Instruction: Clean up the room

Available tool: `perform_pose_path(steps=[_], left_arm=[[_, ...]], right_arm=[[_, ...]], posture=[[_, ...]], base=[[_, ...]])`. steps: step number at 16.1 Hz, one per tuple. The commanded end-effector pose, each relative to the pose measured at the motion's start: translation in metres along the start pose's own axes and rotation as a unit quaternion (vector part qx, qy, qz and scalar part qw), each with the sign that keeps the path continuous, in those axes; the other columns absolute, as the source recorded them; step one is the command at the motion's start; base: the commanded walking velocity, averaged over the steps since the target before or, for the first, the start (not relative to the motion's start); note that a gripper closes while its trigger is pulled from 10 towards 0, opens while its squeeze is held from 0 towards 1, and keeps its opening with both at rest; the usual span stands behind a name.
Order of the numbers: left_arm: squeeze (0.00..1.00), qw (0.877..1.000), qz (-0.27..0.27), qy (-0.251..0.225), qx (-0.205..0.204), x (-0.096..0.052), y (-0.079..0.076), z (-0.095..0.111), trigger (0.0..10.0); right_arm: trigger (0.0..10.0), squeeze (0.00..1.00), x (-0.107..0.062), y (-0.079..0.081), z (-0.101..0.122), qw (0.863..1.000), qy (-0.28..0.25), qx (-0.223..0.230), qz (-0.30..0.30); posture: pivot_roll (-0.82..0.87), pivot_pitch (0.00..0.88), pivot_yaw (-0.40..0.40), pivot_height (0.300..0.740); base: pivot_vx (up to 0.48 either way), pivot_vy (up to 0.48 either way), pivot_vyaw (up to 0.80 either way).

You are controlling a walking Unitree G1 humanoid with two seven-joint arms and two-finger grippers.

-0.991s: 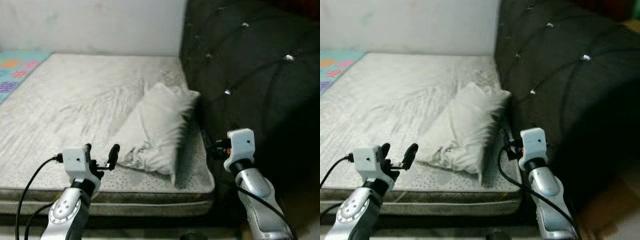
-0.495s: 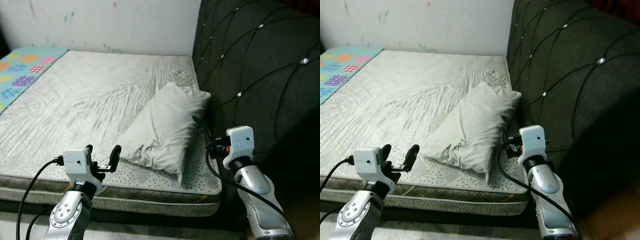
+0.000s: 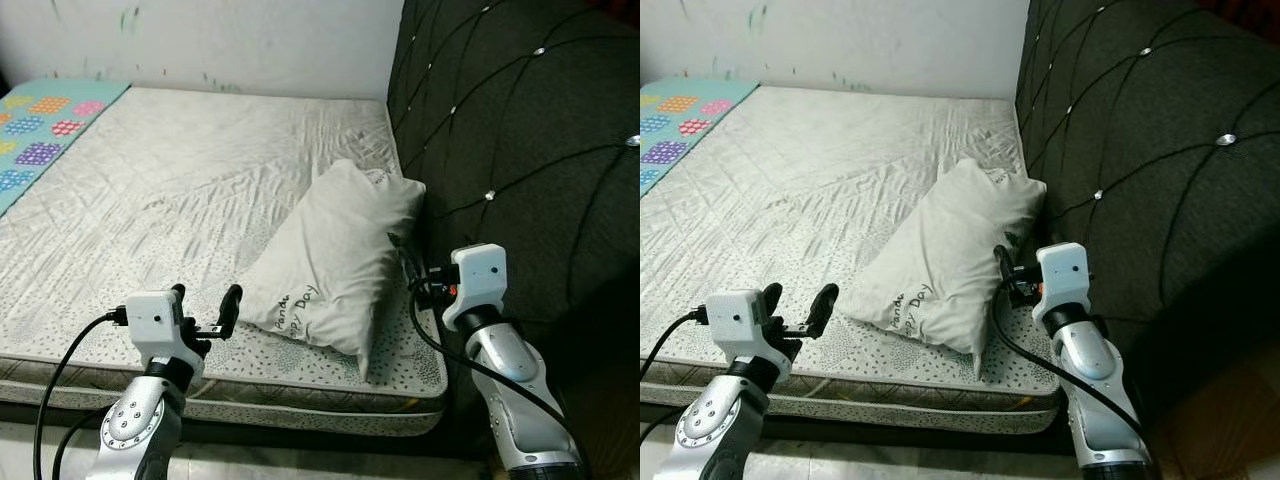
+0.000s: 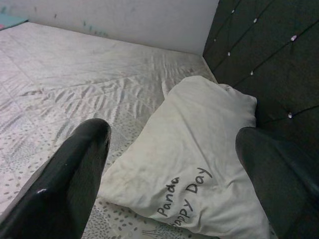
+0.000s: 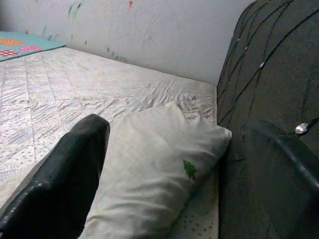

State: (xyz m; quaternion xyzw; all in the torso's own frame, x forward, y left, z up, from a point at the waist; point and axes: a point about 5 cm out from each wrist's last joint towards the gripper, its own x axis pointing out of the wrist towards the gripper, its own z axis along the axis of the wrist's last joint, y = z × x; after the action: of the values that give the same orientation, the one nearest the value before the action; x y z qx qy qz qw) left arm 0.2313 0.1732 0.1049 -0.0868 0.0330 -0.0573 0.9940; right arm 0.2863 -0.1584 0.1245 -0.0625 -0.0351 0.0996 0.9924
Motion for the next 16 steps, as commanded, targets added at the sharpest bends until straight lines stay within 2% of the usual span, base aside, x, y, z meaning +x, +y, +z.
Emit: perform_pose_path(steps=[1,10,16], left_arm=[[0.0,1.0,0.005,0.002,-0.002,0.0005,0.0014,-0.0002,10.0],[0.0,1.0,0.003,0.003,-0.006,0.0018,-0.0003,-0.0011,10.0],[0.0,1.0,-0.018,-0.014,-0.01,0.0014,-0.0046,0.0015,10.0]], right_arm=[[10.0,0.0,-0.0018,0.0001,0.0014,1.0,-0.003,-0.002,0.003],[10.0,0.0,-0.0011,-0.0017,-0.0018,1.0,0.001,-0.014,0.008],[10.0,0.0,-0.0012,-0.0013,-0.005,1.0,0.005,-0.021,0.013]], posture=[[-0.17,0.007,-0.002,0.74],[-0.17,0.0,-0.009,0.74],[-0.17,0.0,-0.013,0.74]], base=[[0.0,0.0,0.0],[0.0,0.463,0.0],[0.041,0.0,0.0]])
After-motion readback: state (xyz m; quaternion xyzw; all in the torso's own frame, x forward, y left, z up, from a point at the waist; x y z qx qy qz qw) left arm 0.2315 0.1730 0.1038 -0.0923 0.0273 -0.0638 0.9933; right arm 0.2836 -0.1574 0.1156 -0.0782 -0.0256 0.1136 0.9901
